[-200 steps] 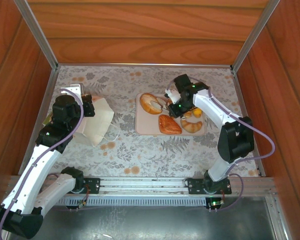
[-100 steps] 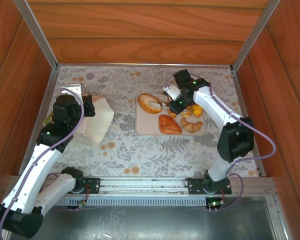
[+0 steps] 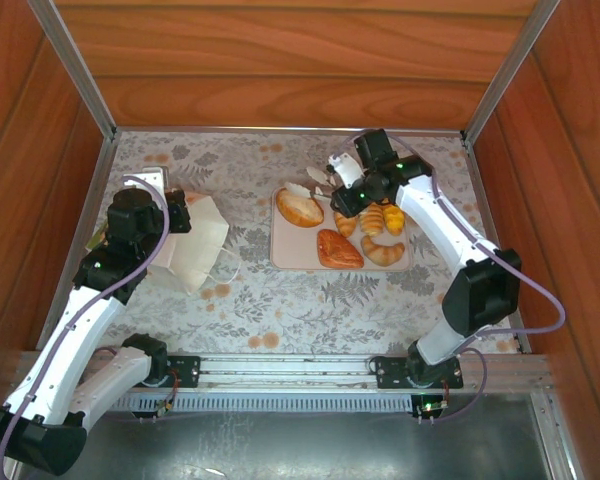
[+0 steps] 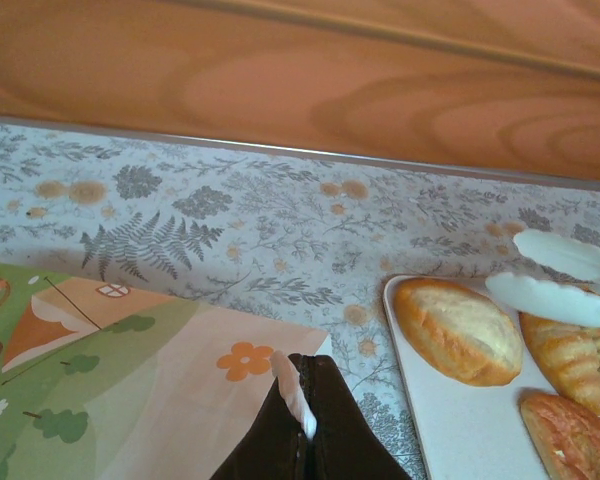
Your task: Take the fake bread out of the paper bag
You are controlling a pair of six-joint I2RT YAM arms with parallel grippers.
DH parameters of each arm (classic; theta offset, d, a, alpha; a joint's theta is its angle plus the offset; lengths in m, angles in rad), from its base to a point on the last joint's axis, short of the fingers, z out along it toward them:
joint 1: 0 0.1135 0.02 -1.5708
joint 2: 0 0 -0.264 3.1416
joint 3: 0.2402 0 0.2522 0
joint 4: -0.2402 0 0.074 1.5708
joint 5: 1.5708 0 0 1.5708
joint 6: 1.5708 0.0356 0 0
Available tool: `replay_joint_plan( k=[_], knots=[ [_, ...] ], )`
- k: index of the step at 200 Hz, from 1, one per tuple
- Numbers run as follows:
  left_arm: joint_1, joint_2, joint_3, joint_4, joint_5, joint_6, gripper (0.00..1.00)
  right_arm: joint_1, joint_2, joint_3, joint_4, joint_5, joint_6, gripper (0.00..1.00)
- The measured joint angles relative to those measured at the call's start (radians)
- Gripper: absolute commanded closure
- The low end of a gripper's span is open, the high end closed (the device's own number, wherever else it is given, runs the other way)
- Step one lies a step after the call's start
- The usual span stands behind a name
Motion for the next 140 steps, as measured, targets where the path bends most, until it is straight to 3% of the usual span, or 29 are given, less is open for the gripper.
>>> replay_joint_plan(
  k=[69,100,140],
  knots=[
    [0.0,-0.001,0.0,0.0,0.0,0.0,1.0,0.053,0.256,0.155,-0.078,0.087,0.045,0.53],
    [0.0,-0.002,0.0,0.0,0.0,-0.001,1.0,0.059,0.272,0.159,-0.132,0.092,0.016,0.62],
    [0.0,-0.001,0.0,0.0,0.0,-0.001,1.0,0.058,0.267,0.157,-0.163,0.119,-0.079,0.64]
  ],
)
